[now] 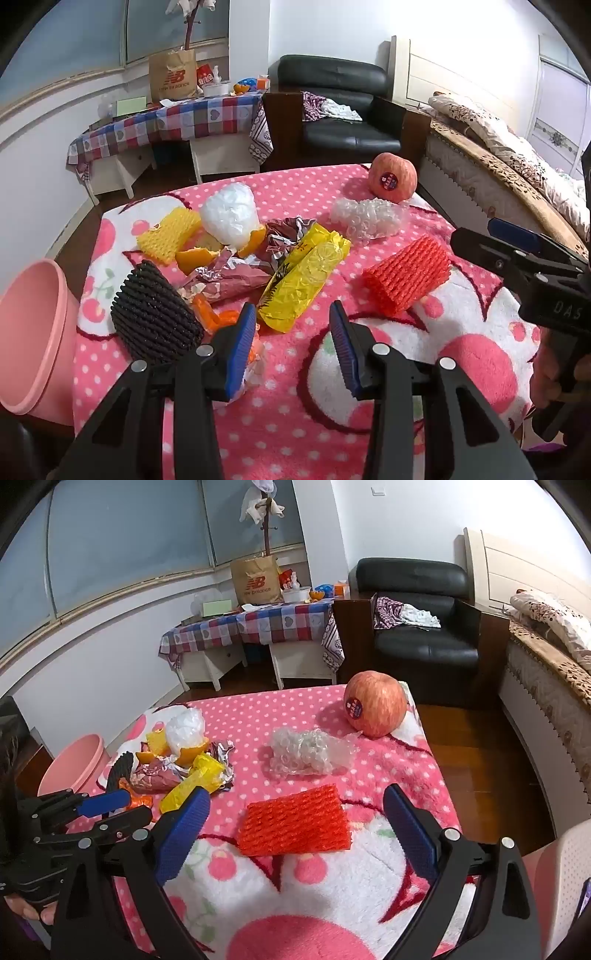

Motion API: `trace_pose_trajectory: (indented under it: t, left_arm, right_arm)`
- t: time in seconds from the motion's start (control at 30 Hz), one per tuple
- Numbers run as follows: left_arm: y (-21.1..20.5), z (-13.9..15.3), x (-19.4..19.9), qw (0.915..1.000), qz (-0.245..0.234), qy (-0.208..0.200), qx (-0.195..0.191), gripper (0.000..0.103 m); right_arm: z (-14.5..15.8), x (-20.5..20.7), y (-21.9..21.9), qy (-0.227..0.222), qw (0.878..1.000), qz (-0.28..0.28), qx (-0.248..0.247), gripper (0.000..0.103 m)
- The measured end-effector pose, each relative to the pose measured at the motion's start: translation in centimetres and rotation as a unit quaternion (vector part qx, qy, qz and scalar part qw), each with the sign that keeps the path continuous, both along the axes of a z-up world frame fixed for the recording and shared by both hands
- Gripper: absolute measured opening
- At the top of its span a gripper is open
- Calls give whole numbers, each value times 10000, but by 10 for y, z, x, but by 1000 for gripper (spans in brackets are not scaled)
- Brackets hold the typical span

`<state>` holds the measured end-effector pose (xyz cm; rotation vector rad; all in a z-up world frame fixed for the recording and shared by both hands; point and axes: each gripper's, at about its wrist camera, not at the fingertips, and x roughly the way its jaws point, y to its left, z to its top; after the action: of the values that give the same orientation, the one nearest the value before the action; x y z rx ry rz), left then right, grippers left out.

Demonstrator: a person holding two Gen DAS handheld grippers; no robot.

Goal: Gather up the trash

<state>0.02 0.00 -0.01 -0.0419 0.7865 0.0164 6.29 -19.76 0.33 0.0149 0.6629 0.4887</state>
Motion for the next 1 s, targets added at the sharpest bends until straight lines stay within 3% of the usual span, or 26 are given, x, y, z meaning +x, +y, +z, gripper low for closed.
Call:
trace_pose_trajectory:
  t: [1.0]
  left_arm:
    - [3,-5,3,10000,16,53,-45,41]
  right_arm:
    - [3,-4,2,-65,10000,32,34,95]
